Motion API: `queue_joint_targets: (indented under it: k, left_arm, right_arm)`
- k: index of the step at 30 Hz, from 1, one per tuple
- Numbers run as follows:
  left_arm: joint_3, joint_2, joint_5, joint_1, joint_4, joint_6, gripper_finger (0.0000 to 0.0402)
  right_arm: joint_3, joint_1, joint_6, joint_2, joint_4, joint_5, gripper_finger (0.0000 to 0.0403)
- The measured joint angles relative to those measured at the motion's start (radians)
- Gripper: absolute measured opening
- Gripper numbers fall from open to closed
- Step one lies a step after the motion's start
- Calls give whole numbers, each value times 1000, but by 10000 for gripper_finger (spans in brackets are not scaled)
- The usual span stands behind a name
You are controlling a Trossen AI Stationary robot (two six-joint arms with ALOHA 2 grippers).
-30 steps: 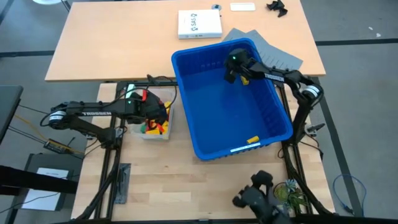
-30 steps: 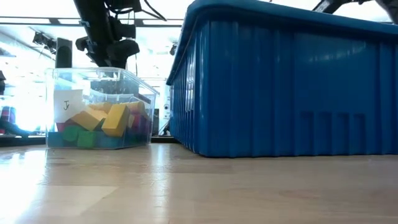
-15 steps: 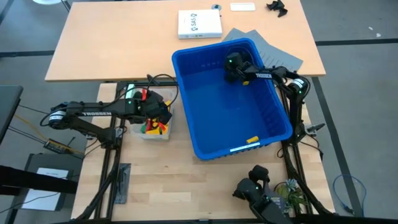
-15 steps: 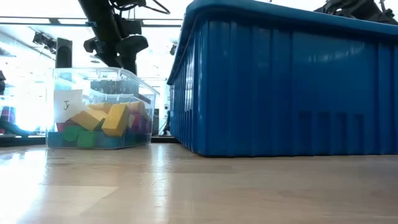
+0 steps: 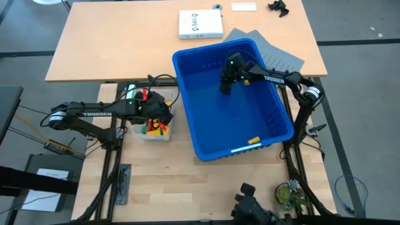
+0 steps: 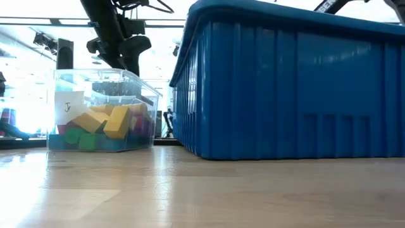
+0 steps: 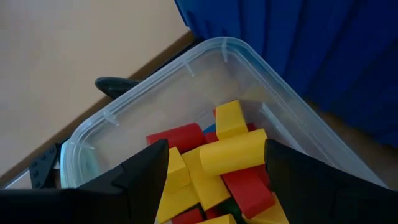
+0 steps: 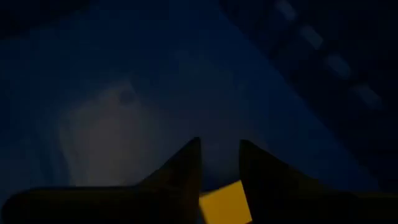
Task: Sort blocks
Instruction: Put the yellow block into the transparent bin
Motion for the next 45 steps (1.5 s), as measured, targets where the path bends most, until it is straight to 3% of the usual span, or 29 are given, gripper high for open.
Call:
queue_joint_targets:
  k: [4, 10, 15, 19, 30, 35, 39, 45]
  left_arm:
    - [0, 0, 0, 0, 4, -1, 273]
    - [0, 0, 0, 0, 32, -2, 273]
    - [0, 0, 0, 0, 33, -3, 273]
    - [0, 0, 0, 0, 33, -2, 273]
    - [0, 0, 1, 0, 34, 0, 273]
    - [0, 0, 1, 0, 36, 0, 273]
    - [0, 0, 1, 0, 58, 2, 273]
    - [15, 0, 30, -27, 146, 122, 273]
  right_arm:
    - [2, 17, 105, -49, -11, 45, 134]
    - [-1, -8, 399, -31, -125, 91, 218]
    - [-2, -9, 494, -4, -104, 173, 273]
    - [-2, -12, 558, 15, -68, 180, 287]
    - [-4, 10, 615, 117, -43, 236, 261]
    - [-4, 11, 613, 155, -47, 215, 210]
    - [-4, 10, 562, 162, -51, 206, 135]
    - [-4, 54, 416, 75, -88, 158, 129]
